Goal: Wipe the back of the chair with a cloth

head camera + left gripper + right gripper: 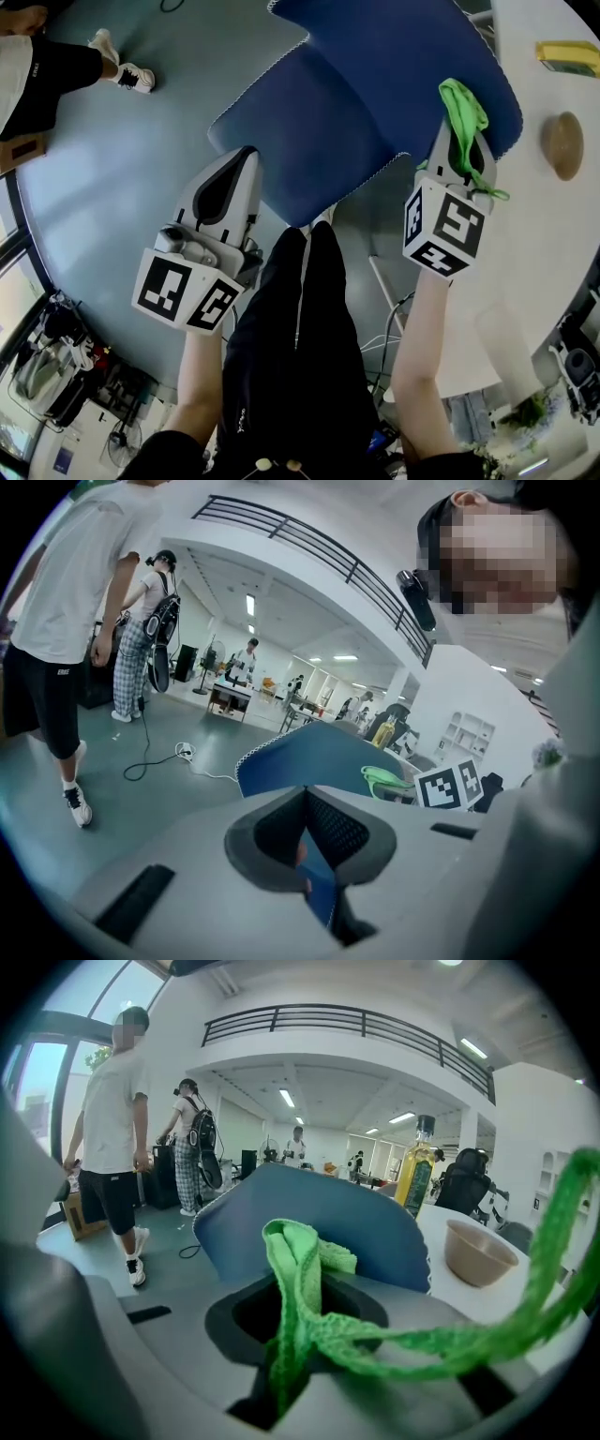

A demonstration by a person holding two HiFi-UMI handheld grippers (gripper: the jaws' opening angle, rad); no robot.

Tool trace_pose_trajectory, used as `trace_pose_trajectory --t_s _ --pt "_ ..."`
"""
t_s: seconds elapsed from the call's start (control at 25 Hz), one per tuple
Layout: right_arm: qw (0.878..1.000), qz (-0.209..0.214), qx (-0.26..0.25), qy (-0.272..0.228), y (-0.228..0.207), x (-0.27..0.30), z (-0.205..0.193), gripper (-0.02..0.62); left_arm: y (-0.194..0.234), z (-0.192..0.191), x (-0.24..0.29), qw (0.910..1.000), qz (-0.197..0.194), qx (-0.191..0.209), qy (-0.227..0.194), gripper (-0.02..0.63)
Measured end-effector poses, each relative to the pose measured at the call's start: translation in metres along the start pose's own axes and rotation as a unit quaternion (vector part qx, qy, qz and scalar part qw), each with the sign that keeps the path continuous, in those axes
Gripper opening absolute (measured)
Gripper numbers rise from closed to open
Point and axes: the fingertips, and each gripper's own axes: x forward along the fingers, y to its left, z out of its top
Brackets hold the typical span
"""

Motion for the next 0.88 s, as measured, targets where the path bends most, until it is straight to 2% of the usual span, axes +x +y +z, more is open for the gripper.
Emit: trace_pose_trajectory --t_s 0.36,0.56,0.88 --pt "0.998 -0.007 -0.055 0.015 0.003 0.007 -0.008 0.044 -0.005 -0.004 0.002 0.9999 0.008 -0.010 -0.004 0.002" --pt "0.999 0.008 -0.035 0.037 0.017 0.016 -0.034 0.044 0.000 -0.011 0.000 0.9999 0.010 -0.010 -0.009 0.002" --pt "0.997 0.010 -0.041 0.062 0.033 0.033 -0.053 0.044 0.022 -0.011 -0.002 0.9996 0.024 -0.014 -0.008 0.002"
